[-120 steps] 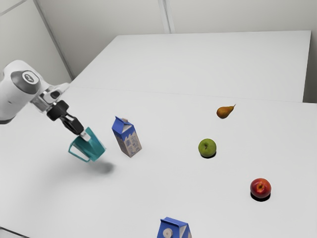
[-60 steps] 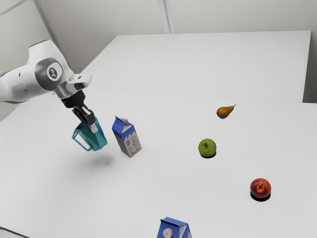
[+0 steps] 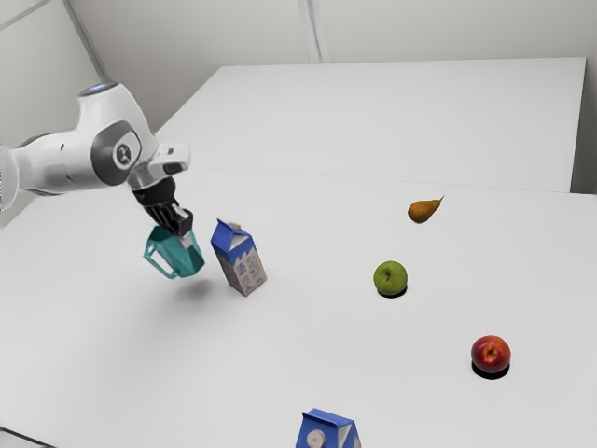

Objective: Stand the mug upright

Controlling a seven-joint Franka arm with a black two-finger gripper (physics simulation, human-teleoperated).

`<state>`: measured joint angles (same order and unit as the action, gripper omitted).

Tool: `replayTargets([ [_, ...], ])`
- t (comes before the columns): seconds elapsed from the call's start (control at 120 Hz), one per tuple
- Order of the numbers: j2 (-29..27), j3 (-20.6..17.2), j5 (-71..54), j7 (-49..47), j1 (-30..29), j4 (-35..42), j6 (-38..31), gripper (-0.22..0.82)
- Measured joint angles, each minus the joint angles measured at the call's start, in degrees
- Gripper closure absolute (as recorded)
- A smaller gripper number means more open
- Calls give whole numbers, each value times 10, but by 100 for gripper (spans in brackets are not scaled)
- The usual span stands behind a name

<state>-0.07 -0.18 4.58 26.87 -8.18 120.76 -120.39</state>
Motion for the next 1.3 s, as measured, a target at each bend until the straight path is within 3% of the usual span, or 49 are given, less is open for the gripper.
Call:
replayTargets([
  [0.242, 27, -12, -21, -35, 19, 16, -39, 78],
  [0.492, 41, -12, -37, -63, -9, 23, -57, 78],
  [0.825, 60, -12, -41, -89, -2, 22, -66, 78],
  [1.058, 55, -12, -34, -93, -3, 22, -64, 31],
  [1.3, 11, -16, -24, -94, 0, -22, 1, 10],
])
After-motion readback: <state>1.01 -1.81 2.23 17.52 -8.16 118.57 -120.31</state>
